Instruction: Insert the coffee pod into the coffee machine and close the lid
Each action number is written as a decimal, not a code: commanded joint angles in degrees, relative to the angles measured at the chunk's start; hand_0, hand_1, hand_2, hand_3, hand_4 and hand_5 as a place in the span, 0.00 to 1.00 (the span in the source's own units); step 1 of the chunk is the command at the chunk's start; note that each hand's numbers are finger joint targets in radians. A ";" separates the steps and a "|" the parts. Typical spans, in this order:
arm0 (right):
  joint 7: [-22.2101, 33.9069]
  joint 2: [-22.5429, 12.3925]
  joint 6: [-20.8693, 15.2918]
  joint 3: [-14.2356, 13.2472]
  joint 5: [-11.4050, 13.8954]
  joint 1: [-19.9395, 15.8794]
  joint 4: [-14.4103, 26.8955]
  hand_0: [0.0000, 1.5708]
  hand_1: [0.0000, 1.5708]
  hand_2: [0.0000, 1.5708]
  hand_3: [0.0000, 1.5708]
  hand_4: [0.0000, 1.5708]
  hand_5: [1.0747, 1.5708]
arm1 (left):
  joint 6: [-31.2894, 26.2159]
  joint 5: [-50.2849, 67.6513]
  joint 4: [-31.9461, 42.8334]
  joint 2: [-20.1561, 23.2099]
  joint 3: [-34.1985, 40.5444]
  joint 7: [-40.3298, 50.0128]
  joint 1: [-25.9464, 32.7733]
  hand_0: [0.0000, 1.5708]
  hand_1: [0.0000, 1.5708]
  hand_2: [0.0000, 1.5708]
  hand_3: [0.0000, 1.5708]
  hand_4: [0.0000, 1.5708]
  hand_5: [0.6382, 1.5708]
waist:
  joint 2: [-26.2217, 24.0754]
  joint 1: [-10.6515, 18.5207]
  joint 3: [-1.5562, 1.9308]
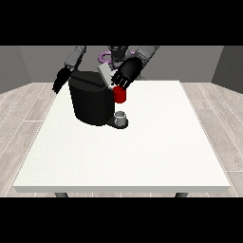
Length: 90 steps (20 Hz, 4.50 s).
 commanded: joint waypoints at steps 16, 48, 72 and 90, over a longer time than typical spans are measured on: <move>4.12 -1.23 1.18 0.17 -0.31 -2.20 -2.86 0.00 0.00 0.00 0.00 0.00 1.00 | 7.67 -7.21 0.42 2.24 -4.41 -5.73 2.11 0.75 0.75 0.76 0.68 0.00 1.00 | 1.15 -1.25 -0.01; 4.14 1.72 -3.35 3.91 5.11 -3.43 -2.49 0.00 0.00 0.00 0.00 0.09 1.00 | 12.86 -10.39 2.12 6.20 -2.14 -10.75 -2.78 0.00 0.00 0.43 0.34 0.00 1.00 | 5.67 -2.81 0.01; -2.67 2.36 -1.91 -0.80 0.19 13.31 5.43 0.00 0.00 0.00 0.00 0.00 1.00 | 10.07 3.39 -0.67 -9.70 5.68 -13.94 15.62 0.00 0.00 0.10 0.00 0.00 1.00 | -17.08 11.32 -0.12; 2.81 -1.59 9.13 2.61 -3.53 11.31 -5.46 0.00 0.00 0.00 0.00 0.10 1.00 | 8.11 20.01 -0.56 -22.41 15.71 -14.37 41.43 0.00 0.00 0.00 0.00 0.27 1.00 | -33.80 21.64 -0.02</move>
